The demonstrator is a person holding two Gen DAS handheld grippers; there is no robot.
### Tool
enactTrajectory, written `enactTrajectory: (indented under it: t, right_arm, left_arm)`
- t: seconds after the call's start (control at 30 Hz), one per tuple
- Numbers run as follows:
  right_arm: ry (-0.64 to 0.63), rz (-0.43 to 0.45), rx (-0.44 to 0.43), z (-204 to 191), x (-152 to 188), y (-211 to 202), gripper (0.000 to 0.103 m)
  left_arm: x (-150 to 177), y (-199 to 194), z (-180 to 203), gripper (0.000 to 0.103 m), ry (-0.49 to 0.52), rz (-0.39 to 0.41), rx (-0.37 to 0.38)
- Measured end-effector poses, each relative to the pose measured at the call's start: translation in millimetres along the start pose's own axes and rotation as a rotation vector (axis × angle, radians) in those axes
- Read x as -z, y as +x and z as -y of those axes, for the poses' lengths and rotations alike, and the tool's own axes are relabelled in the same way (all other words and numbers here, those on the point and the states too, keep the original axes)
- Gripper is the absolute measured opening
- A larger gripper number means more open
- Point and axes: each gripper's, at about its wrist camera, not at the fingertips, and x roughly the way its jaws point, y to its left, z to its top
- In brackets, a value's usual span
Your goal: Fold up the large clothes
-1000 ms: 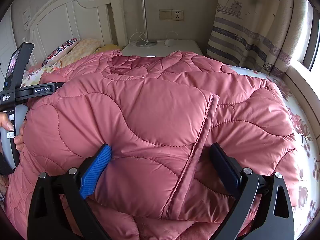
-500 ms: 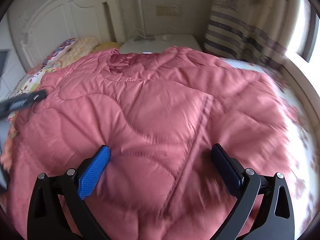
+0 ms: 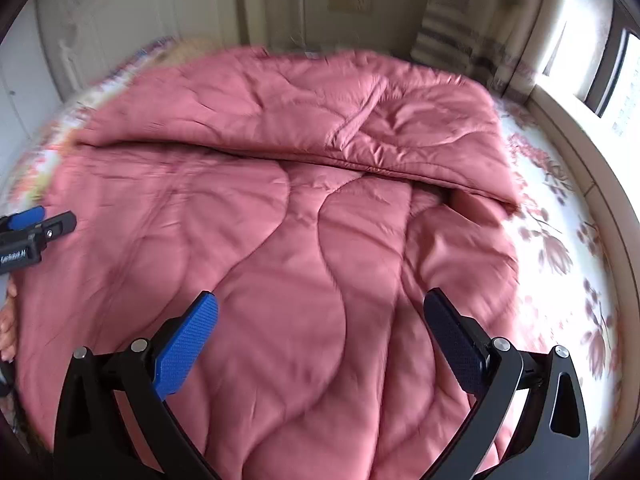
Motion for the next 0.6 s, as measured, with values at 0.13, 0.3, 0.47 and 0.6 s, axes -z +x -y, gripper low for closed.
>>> enactTrajectory:
  t: [0.13, 0.3, 0.47, 0.6]
  right_arm:
    - [0.034, -0.059, 0.008, 18, 41, -5, 0.098]
    - [0.048, -0.023, -0.023, 26, 71, -23, 0.099]
    - [0.063, 0.078, -0.023, 27, 69, -47, 0.099]
    - [0.024, 0.029, 0.032, 18, 78, -18, 0.099]
  left_arm:
    - [39, -14, -16, 0.101, -0.015, -0.037, -0.071]
    - [75, -25, -27, 0.101, 0.036, -0.009, -0.069]
    - [86, -39, -29, 0.101, 0.027, 0.015, -0.094]
    - [89, -27, -30, 0.101, 0.029, 0.008, -0.051]
